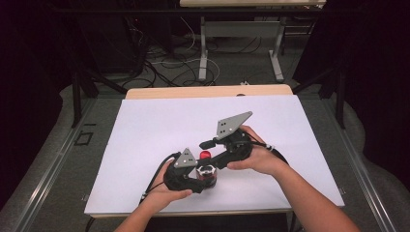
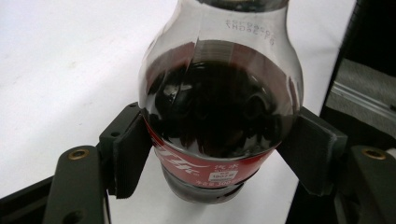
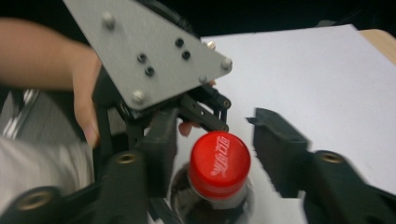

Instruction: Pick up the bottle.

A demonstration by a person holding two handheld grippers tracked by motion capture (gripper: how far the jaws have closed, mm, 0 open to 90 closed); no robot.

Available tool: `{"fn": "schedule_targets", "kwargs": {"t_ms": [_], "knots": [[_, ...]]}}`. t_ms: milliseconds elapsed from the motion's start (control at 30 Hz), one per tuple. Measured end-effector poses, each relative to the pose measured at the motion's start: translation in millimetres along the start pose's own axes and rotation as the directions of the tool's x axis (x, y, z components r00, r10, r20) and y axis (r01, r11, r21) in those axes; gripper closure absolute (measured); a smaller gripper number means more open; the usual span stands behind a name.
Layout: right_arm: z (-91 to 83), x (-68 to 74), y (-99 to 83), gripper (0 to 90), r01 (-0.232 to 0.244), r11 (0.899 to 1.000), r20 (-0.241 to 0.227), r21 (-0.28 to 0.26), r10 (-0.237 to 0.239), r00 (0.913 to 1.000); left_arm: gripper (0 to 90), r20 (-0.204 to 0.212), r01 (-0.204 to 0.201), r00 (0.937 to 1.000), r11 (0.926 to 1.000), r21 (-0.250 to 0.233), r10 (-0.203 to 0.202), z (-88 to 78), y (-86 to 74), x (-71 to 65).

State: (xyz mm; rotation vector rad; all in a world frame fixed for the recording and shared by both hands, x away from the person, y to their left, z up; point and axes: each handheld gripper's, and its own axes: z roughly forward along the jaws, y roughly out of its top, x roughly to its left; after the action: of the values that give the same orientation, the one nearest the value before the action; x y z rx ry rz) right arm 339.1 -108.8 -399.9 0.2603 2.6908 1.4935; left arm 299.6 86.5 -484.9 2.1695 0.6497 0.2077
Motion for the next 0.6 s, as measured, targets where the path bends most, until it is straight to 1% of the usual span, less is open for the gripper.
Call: {"fn": "schedule_targets", "kwargs": {"t_ms": [33, 67, 100, 133, 167, 200, 233, 267, 300, 333, 367, 400, 433, 467, 500, 533, 567, 600], "knots": [[0.0, 0.0, 0.0, 46.0, 0.000, 1.000, 0.000, 0.000, 0.000, 1.0000, 30.5, -0.018, 0.013, 0.9998, 0.9998, -0.013, -0.013, 0.6, -0.9, 0.6], [-0.6, 2.1, -0.3, 44.5, -0.003, 1.000, 0.028, -0.021, 0.003, 0.9996, 30.5, -0.019, 0.030, 0.9994, 0.9995, -0.006, -0.030, -0.2, -1.1, 1.2], [-1.7, 5.3, -0.5, 42.4, -0.025, 0.999, 0.067, -0.027, 0.026, 0.9974, 30.5, -0.025, 0.035, 0.9991, 0.9994, -0.005, -0.035, -0.7, -1.2, 2.7], [-1.4, 11.0, -1.7, 41.7, -0.040, 0.998, 0.140, -0.045, 0.046, 0.9891, 30.5, -0.032, 0.054, 0.9980, 0.9984, -0.015, -0.054, -0.5, -1.4, 3.3], [-1.4, 11.0, -1.7, 41.7, -0.040, 0.998, 0.140, -0.045, 0.046, 0.9891, 30.5, -0.042, 0.062, 0.9971, 0.9979, -0.018, -0.063, -0.7, -1.5, 4.1], [-1.2, 17.2, -2.4, 39.7, -0.069, 0.997, 0.202, -0.041, 0.075, 0.9764, 30.5, -0.054, 0.059, 0.9968, 0.9981, -0.014, -0.060, -1.5, -1.4, 5.5], [-1.2, 17.2, -2.4, 39.7, -0.069, 0.997, 0.202, -0.041, 0.075, 0.9764, 30.5, -0.052, 0.061, 0.9968, 0.9981, 0.002, -0.061, -3.0, -0.9, 6.4], [-0.8, 19.0, -3.0, 37.5, -0.078, 0.996, 0.226, -0.050, 0.087, 0.9702, 30.5, -0.067, 0.068, 0.9954, 0.9977, -0.011, -0.068, -1.7, -1.4, 5.9], [0.4, 20.2, -3.9, 37.4, -0.100, 0.992, 0.264, -0.072, 0.116, 0.9575, 30.5, -0.075, 0.073, 0.9945, 0.9973, -0.012, -0.074, -1.4, -1.5, 6.2], [0.2, 21.0, -4.0, 37.5, -0.126, 0.990, 0.273, -0.069, 0.141, 0.9517, 30.5, -0.077, 0.073, 0.9943, 0.9972, -0.016, -0.074, -1.0, -1.6, 6.8], [1.1, 21.5, -4.6, 38.0, -0.152, 0.984, 0.275, -0.090, 0.171, 0.9460, 30.5, -0.078, 0.081, 0.9936, 0.9966, -0.016, -0.082, -0.6, -1.8, 6.9], [1.1, 22.7, -5.3, 38.5, -0.191, 0.976, 0.308, -0.101, 0.214, 0.9270, 30.5, -0.085, 0.081, 0.9930, 0.9966, -0.013, -0.082, -0.6, -1.9, 7.3], [1.1, 22.7, -5.3, 38.5, -0.191, 0.976, 0.308, -0.101, 0.214, 0.9270, 30.5, -0.092, 0.082, 0.9923, 0.9966, -0.005, -0.083, -0.7, -1.7, 6.9], [1.4, 24.9, -4.7, 37.5, -0.191, 0.976, 0.325, -0.101, 0.214, 0.9213, 30.5, -0.093, 0.086, 0.9918, 0.9962, -0.009, -0.087, -0.3, -1.8, 6.9], [2.3, 28.6, -4.1, 37.0, -0.177, 0.980, 0.376, -0.092, 0.198, 0.9051, 30.5, -0.093, 0.089, 0.9916, 0.9960, -0.009, -0.089, -0.1, -1.7, 6.8], [2.3, 28.6, -4.1, 37.0, -0.177, 0.980, 0.376, -0.092, 0.198, 0.9051, 30.5, -0.092, 0.089, 0.9917, 0.9959, -0.011, -0.090, 0.2, -1.7, 6.8], [3.7, 30.4, -4.2, 37.0, -0.176, 0.980, 0.382, -0.098, 0.200, 0.9023, 30.5, -0.090, 0.091, 0.9918, 0.9958, -0.012, -0.091, 0.4, -1.7, 6.8], [4.6, 31.6, -4.0, 37.1, -0.178, 0.980, 0.384, -0.090, 0.199, 0.9018, 30.5, -0.091, 0.090, 0.9918, 0.9959, -0.010, -0.090, 0.4, -1.6, 6.6]]}}
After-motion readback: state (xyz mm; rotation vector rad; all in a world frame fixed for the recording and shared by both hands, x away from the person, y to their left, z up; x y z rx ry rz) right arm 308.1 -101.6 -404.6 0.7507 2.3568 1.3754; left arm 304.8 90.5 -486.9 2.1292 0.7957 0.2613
